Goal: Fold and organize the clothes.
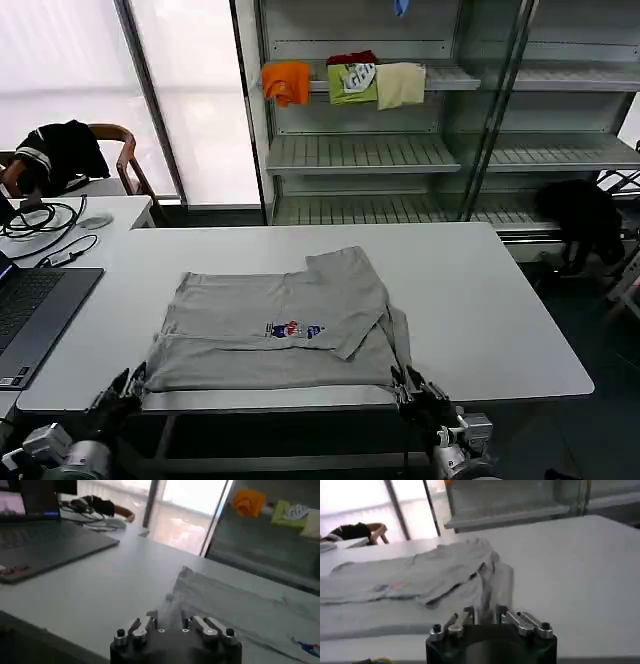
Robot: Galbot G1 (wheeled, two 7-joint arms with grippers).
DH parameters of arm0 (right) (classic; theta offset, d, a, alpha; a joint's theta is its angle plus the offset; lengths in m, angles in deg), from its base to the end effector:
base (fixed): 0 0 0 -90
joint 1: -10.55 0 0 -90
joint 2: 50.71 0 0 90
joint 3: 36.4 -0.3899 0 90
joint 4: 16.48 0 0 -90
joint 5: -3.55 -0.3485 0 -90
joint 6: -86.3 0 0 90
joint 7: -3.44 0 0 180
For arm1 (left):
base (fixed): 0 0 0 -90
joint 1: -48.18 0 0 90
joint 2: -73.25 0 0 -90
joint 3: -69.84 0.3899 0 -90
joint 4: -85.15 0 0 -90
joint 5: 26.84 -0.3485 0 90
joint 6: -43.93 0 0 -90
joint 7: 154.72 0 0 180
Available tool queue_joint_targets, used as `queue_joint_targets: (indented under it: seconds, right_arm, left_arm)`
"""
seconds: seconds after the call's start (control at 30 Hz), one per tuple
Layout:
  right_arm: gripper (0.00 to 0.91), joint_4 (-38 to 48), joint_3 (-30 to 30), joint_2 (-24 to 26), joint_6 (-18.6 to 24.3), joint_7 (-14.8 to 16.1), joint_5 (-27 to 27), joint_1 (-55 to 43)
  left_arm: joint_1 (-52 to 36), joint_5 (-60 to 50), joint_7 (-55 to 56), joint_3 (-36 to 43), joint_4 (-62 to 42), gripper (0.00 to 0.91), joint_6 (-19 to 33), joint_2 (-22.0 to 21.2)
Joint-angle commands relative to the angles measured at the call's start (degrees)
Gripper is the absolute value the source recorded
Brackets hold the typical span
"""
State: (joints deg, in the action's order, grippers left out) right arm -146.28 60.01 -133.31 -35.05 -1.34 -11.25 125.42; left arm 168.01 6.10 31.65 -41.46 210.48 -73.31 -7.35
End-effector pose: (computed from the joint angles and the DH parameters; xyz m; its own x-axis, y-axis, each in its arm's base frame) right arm 0.1702 0.0082 -0.2655 -0.9368 -0.1790 0.3006 -0.1370 0.9783 0.1557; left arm 0.1457 0.1327 -0.2783 -0.9288 -0.1836 0.3219 -0.2599 0.9420 -0.2124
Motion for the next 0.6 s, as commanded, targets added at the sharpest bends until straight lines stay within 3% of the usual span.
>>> queue_joint_targets:
  seconds: [0.03,0.3,0.43,0.6]
  right_arm:
    - [0.907,4.62,0.54,-3.84,-0.60,1.37,2.88,-16.74]
    - [0.907,32.53,2.98,-6.95,-1.86,4.96,7.05,-41.73]
    - [0.907,46.29,2.94,-9.91,-1.82,7.43,13.65,-49.23]
    - [0.907,59.12,0.19,-12.40,0.40,8.10,15.53,-56.30]
  left_arm:
    - [-4.93,-6.59,-1.98,-0.51,1.21,0.907,3.72,1.74]
    - [-27.34,-3.25,-10.58,6.61,-15.50,0.907,-5.82,10.97]
    - [-35.81,-3.60,-10.95,12.33,-24.91,0.907,-5.85,14.76]
    - [-43.56,-8.39,-13.15,16.97,-37.57,0.907,-5.79,16.68]
